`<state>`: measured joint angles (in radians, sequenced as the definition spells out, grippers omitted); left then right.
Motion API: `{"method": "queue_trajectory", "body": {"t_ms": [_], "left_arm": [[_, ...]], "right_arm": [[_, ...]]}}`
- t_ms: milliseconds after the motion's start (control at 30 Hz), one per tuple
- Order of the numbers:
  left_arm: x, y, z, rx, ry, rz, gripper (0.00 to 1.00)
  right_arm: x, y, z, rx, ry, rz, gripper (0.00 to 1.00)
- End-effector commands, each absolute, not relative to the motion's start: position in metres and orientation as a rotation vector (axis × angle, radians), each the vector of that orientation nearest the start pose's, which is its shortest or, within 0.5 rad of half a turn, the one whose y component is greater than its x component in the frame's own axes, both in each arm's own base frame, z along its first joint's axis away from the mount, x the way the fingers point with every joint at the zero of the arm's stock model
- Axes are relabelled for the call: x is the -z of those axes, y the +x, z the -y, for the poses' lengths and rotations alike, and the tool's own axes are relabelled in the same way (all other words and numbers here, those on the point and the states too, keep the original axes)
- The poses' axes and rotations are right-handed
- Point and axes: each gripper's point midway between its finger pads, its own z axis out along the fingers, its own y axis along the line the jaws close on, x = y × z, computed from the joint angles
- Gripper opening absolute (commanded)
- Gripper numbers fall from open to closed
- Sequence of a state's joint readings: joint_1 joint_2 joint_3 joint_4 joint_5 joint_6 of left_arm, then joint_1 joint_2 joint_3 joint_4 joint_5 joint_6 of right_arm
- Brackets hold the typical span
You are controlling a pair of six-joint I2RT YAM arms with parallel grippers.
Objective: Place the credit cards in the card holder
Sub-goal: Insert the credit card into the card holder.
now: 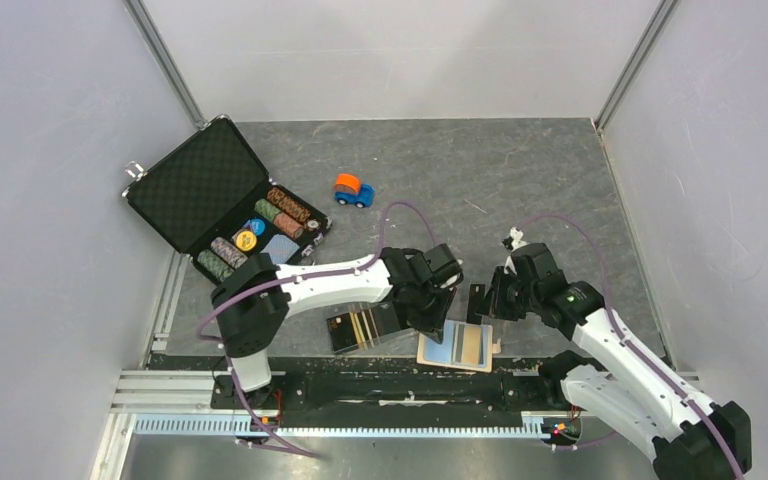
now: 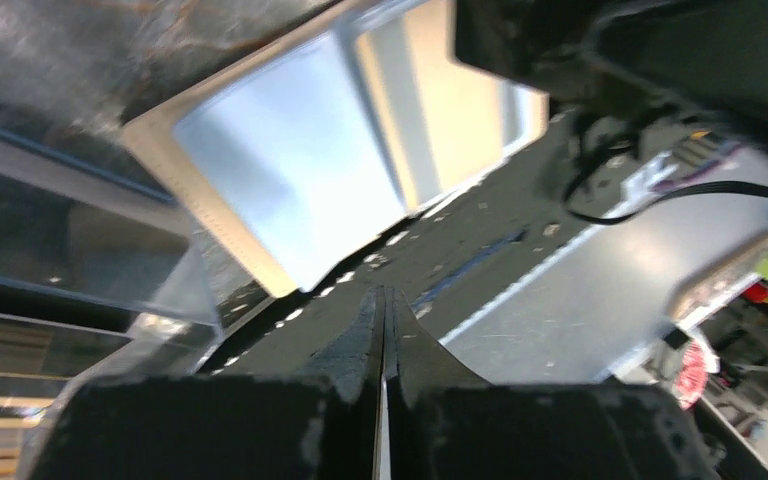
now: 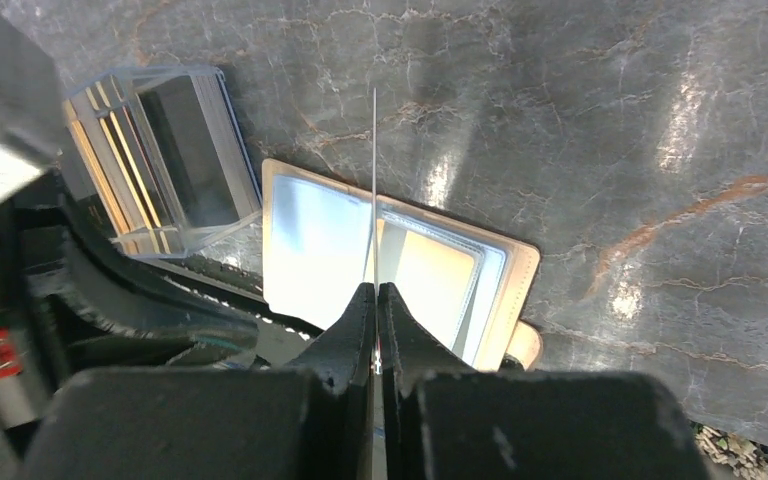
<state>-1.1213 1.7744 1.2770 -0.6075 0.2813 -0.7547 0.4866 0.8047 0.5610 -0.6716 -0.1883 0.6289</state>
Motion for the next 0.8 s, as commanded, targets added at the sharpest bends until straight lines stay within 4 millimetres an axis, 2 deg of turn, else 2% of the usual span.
{"method": "queue_trajectory", "body": {"t_ms": [0, 200, 400, 533, 600, 667, 767], "left_arm": [[-0.063, 0.103, 0.356, 0.576, 0.732, -2.956, 0.02], [-0.046, 0.111, 0.319, 0.461, 0.686, -3.041, 0.02], [-0.044, 0.152, 0.283, 0.297, 0.625, -3.021, 0.02], [-0.041, 0.178, 0.266, 0.214, 0.569, -3.027, 0.02], [-0.047, 0.187, 0.27, 0.24, 0.552, -3.014, 0.04], [-0.057, 0.189, 0.283, 0.322, 0.559, -2.993, 0.1], [-0.072, 0.182, 0.305, 0.487, 0.55, -2.968, 0.18]], "right_arm": [[-0.088, 0.152, -0.149, -0.693, 0.034, -2.635, 0.0], [-0.087, 0.155, -0.153, -0.706, -0.037, -2.636, 0.0], [-0.082, 0.157, -0.151, -0.665, -0.126, -2.641, 0.0], [-0.082, 0.158, -0.151, -0.667, -0.161, -2.619, 0.0], [-0.081, 0.157, -0.153, -0.692, -0.17, -2.607, 0.0], [-0.079, 0.155, -0.156, -0.727, -0.173, -2.599, 0.0], [-0.072, 0.149, -0.164, -0.81, -0.175, -2.593, 0.0]]}}
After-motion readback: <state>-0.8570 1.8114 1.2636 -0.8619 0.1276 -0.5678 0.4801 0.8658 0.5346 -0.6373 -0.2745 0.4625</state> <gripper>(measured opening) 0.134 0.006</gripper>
